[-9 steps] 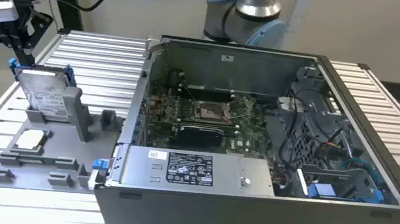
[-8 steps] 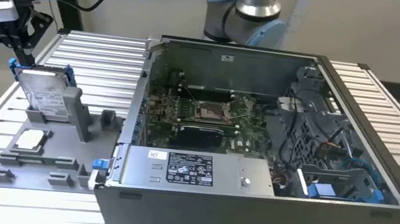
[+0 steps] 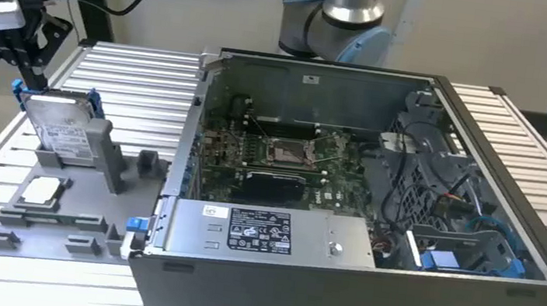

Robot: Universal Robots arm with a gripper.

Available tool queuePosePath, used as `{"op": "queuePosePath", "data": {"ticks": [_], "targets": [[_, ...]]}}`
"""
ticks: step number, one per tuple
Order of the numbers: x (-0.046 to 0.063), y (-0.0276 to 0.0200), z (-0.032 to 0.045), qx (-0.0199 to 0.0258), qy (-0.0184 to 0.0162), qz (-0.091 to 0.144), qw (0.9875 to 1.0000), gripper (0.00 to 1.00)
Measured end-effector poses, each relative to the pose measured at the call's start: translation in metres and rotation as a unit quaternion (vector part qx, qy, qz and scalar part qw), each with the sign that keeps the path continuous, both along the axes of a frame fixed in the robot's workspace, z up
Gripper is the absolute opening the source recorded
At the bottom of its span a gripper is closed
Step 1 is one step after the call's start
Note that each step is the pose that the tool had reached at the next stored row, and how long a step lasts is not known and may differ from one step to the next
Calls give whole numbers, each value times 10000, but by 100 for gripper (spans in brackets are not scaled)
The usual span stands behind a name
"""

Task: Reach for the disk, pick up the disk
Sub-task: 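Reach for the disk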

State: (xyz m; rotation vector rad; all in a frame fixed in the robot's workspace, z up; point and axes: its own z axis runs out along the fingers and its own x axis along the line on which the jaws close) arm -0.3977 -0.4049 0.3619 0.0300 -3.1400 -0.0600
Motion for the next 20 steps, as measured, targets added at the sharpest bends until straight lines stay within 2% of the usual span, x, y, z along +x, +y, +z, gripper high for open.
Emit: {"op": "queuePosePath", "data": {"ticks": [4,6,11,14,15,18,20], "targets": [[0,0,0,0,0,0,10000,0],[0,16,0,0,1,0,10000,0],[1,141,-5,2,0,0,10000,0],[1,249,-14,4,0,0,10000,0],[1,272,-17,5,0,0,10000,0],[-14,314,-27,6,-1,0,10000,0],[-49,318,-30,5,-1,0,10000,0]]}}
